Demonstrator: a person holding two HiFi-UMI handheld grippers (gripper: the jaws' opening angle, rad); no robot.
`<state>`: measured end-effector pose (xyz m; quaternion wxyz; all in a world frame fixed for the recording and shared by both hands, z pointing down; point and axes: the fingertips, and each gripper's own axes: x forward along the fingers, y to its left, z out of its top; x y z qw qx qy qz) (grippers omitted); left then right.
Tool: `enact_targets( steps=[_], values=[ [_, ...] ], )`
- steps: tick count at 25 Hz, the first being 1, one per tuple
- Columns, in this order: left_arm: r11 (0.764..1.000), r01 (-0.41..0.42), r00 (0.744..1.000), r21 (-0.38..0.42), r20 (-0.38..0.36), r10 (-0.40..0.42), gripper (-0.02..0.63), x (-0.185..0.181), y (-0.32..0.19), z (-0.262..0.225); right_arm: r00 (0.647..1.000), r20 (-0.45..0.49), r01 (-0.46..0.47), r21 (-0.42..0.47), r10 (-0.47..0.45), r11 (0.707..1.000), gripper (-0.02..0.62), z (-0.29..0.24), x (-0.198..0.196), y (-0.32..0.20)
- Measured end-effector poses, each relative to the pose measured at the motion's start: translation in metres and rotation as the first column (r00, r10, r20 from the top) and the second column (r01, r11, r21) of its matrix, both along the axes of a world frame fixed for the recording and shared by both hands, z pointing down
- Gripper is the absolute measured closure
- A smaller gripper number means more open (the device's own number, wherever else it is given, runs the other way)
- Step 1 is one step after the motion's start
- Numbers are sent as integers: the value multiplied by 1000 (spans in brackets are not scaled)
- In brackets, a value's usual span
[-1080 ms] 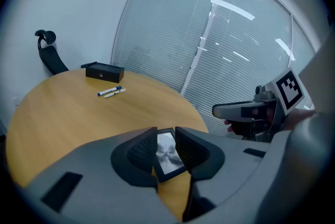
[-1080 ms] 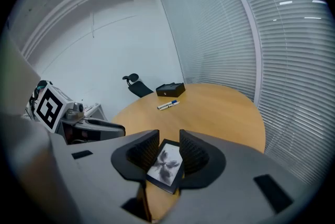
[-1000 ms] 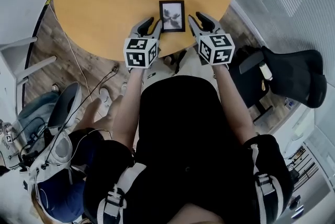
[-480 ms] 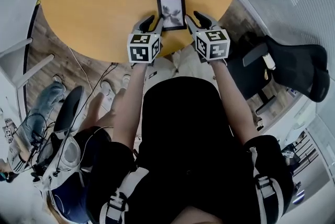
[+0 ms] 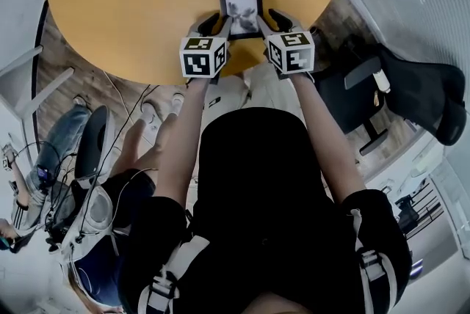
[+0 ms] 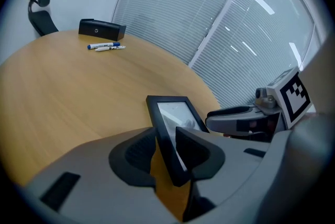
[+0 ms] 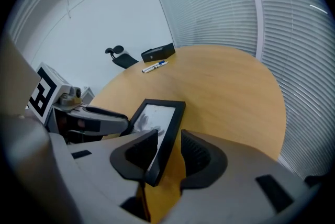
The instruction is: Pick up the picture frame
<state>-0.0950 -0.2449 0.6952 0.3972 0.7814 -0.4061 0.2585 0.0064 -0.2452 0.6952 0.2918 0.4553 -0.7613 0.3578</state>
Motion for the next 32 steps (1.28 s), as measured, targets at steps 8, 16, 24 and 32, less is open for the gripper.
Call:
enact_targets(
  steps=[8,16,24,32],
  values=[
    [1000,-8,999,-6,43,8,492,11,2,14,1000,3,0,-11,0,1000,446,14,9,9],
    [1000,-6,998,5,56,6,492,17,8,12,1000,18,21,-22,-21,1000,454,18,7,17],
    [1000,13,999,12,49,-14,494,14,14,6,1000,14,15,-9,-14,1000,485,11,4,24],
    [999,23,999,33,32,-24,502,17,3,-11,1000,16,-11,-4,11,1000,495,-1,8,10]
  ],
)
